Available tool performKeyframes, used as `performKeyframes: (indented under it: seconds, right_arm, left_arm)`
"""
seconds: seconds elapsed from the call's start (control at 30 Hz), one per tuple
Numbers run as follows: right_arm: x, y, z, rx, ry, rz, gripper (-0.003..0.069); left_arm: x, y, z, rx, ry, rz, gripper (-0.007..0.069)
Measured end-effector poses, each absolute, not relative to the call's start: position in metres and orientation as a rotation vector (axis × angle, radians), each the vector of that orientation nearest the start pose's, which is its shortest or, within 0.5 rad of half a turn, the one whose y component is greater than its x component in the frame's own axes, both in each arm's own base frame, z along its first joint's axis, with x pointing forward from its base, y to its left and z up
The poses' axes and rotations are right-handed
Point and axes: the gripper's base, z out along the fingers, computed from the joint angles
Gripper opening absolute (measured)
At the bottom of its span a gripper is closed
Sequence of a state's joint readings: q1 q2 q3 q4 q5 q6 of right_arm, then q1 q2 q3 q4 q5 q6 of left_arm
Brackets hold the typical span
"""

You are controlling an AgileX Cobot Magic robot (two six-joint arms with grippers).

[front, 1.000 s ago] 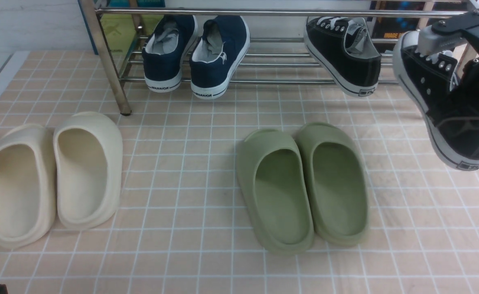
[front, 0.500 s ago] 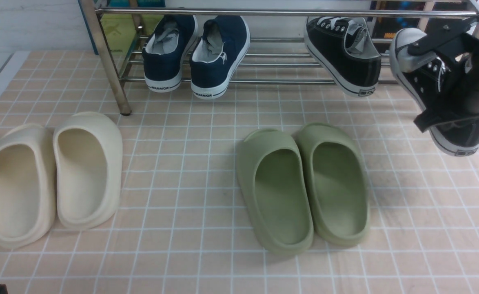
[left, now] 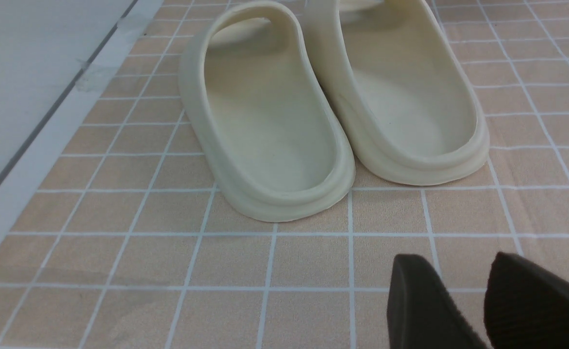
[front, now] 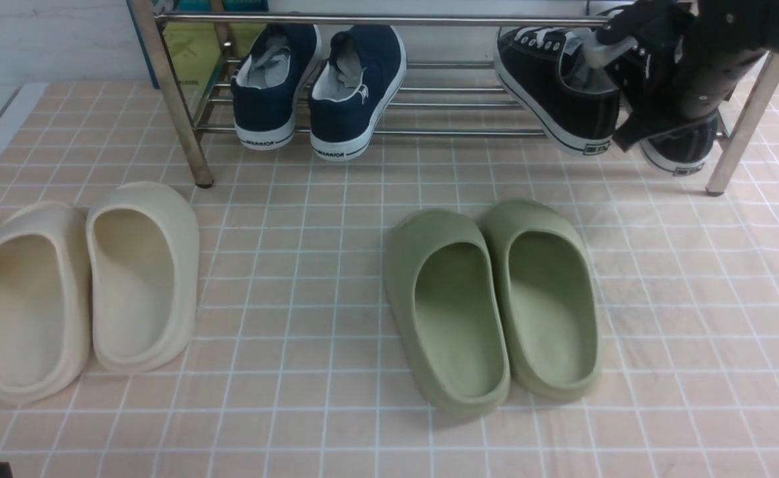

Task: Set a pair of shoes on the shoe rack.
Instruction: Use the right arm to put a shoe into the shoe rack

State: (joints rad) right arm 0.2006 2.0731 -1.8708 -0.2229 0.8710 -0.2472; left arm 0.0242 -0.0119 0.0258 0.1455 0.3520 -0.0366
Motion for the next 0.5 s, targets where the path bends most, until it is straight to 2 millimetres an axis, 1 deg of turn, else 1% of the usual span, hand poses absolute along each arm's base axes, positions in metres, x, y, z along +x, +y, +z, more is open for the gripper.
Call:
performKeyframes:
  seconds: [0.13, 0.2, 0.4, 0.5]
  right_arm:
    - [0.479, 0.081, 0.259, -0.753, 2.442, -0.316, 0.0004]
    - [0.482, 0.082, 0.256, -0.775, 2.435, -0.320, 0.0004]
    - [0.484, 0.082, 0.258, -0.777, 2.415, -0.320, 0.0004]
    - [0.486, 0.080, 0.258, -0.770, 2.410, -0.320, 0.0020]
  left_arm:
    - [0.053, 0.006, 0.174, 0.035, 1.848, 0.133, 0.0240]
    - [0.053, 0.006, 0.174, 0.035, 1.848, 0.133, 0.0240]
    - [0.053, 0.006, 0.174, 0.035, 1.848, 0.133, 0.0240]
    - [0.053, 0.006, 0.174, 0.035, 1.848, 0.133, 0.0240]
